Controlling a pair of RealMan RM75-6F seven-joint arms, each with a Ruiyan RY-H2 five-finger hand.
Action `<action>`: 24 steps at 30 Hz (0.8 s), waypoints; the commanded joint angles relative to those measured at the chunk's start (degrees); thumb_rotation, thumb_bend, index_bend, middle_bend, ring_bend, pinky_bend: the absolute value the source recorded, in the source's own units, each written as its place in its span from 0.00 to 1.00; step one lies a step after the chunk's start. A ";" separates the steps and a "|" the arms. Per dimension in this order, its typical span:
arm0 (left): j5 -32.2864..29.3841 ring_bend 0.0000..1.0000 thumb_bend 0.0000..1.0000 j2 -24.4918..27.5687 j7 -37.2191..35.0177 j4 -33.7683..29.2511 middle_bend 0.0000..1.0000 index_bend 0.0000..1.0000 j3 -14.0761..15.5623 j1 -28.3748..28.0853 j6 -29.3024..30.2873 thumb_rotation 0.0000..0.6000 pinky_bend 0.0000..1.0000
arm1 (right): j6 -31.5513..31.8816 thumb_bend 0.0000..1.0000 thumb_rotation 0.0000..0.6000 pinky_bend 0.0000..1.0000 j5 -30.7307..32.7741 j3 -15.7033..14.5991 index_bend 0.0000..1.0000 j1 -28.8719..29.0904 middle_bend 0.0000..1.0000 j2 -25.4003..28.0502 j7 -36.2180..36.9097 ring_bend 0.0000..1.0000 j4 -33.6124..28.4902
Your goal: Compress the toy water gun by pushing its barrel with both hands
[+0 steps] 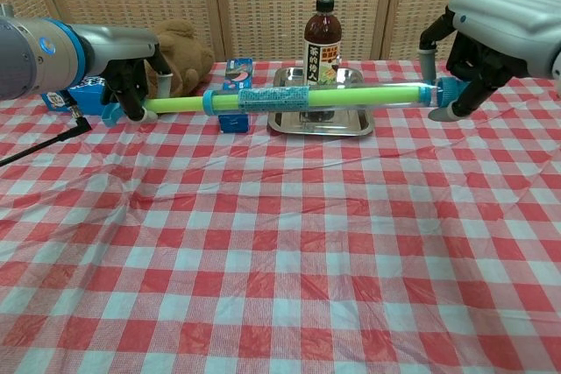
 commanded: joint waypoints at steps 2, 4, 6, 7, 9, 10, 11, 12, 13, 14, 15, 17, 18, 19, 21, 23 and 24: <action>-0.05 0.71 0.65 -0.59 -0.60 0.45 0.84 0.69 -0.54 -0.40 -0.71 1.00 0.59 | -0.42 0.40 1.00 0.33 0.08 -0.08 0.64 0.41 0.97 -0.46 0.10 0.92 0.27; 0.13 0.71 0.65 -0.84 -0.91 0.41 0.84 0.69 -0.77 -0.59 -1.13 1.00 0.59 | -0.67 0.39 1.00 0.33 0.12 -0.18 0.64 0.63 0.97 -0.70 0.04 0.92 0.20; 0.33 0.71 0.65 -1.14 -1.04 0.37 0.84 0.69 -0.92 -0.92 -1.57 1.00 0.59 | -0.96 0.39 1.00 0.33 0.15 -0.33 0.64 0.94 0.97 -1.09 -0.12 0.92 0.28; 0.33 0.71 0.65 -1.22 -1.04 0.43 0.84 0.69 -0.92 -1.00 -1.58 1.00 0.59 | -0.95 0.39 1.00 0.33 0.21 -0.33 0.64 1.01 0.97 -1.21 -0.17 0.92 0.36; 0.38 0.71 0.65 -1.35 -1.05 0.42 0.84 0.69 -0.91 -1.13 -1.59 1.00 0.59 | -1.01 0.39 1.00 0.33 0.30 -0.40 0.64 1.10 0.97 -1.36 -0.23 0.92 0.45; 0.39 0.71 0.65 -1.40 -1.05 0.42 0.84 0.69 -0.91 -1.19 -1.62 1.00 0.59 | -1.07 0.39 1.00 0.32 0.34 -0.43 0.64 1.15 0.97 -1.41 -0.25 0.92 0.51; 0.40 0.71 0.65 -1.45 -1.06 0.41 0.84 0.69 -0.89 -1.24 -1.66 1.00 0.59 | -1.13 0.39 1.00 0.33 0.37 -0.47 0.64 1.19 0.97 -1.45 -0.26 0.92 0.56; 0.43 0.71 0.65 -1.55 -1.05 0.43 0.84 0.69 -0.85 -1.33 -1.70 1.00 0.59 | -1.20 0.39 1.00 0.33 0.42 -0.52 0.64 1.27 0.97 -1.51 -0.27 0.92 0.70; 0.54 0.71 0.65 -1.70 -1.03 0.49 0.84 0.69 -0.78 -1.43 -1.72 1.00 0.59 | -1.29 0.39 1.00 0.33 0.51 -0.57 0.64 1.34 0.97 -1.59 -0.33 0.92 0.87; 0.56 0.71 0.65 -1.88 -1.10 0.58 0.84 0.68 -0.75 -1.49 -1.75 1.00 0.59 | -1.34 0.39 1.00 0.33 0.60 -0.58 0.64 1.40 0.97 -1.66 -0.34 0.92 1.01; 0.66 0.71 0.65 -1.99 -1.16 0.69 0.84 0.68 -0.70 -1.54 -1.70 1.00 0.59 | -1.26 0.39 1.00 0.33 0.66 -0.56 0.64 1.44 0.97 -1.70 -0.42 0.92 1.21; 1.02 0.70 0.65 -2.04 -1.17 0.84 0.82 0.66 -0.49 -1.54 -1.59 1.00 0.58 | -1.10 0.39 1.00 0.32 0.80 -0.56 0.62 1.43 0.96 -1.66 -0.61 0.91 1.41; 1.24 0.69 0.65 -2.01 -1.18 0.84 0.80 0.65 -0.32 -1.49 -1.53 1.00 0.57 | -1.02 0.39 1.00 0.32 0.91 -0.59 0.59 1.40 0.93 -1.58 -0.73 0.88 1.48; 1.43 0.65 0.64 -1.90 -1.19 0.79 0.75 0.63 -0.14 -1.42 -1.51 1.00 0.55 | -1.08 0.38 1.00 0.30 1.04 -0.69 0.54 1.36 0.88 -1.42 -0.81 0.83 1.50; 1.75 0.57 0.60 -1.61 -1.40 0.55 0.65 0.56 0.12 -1.21 -1.60 1.00 0.49 | -1.33 0.35 1.00 0.20 1.59 -0.88 0.42 1.30 0.73 -1.05 -1.11 0.71 1.48; 1.96 0.45 0.53 -0.81 -2.03 -0.32 0.51 0.43 0.48 -0.68 -2.19 1.00 0.38 | -1.70 0.31 1.00 0.10 2.98 -1.15 0.31 1.26 0.57 -0.47 -2.24 0.58 1.55; 2.10 0.40 0.51 -0.44 -2.26 -0.67 0.45 0.40 0.65 -0.48 -2.45 1.00 0.34 | -1.80 0.30 1.00 0.06 3.56 -1.18 0.26 1.25 0.48 -0.34 -2.52 0.51 1.41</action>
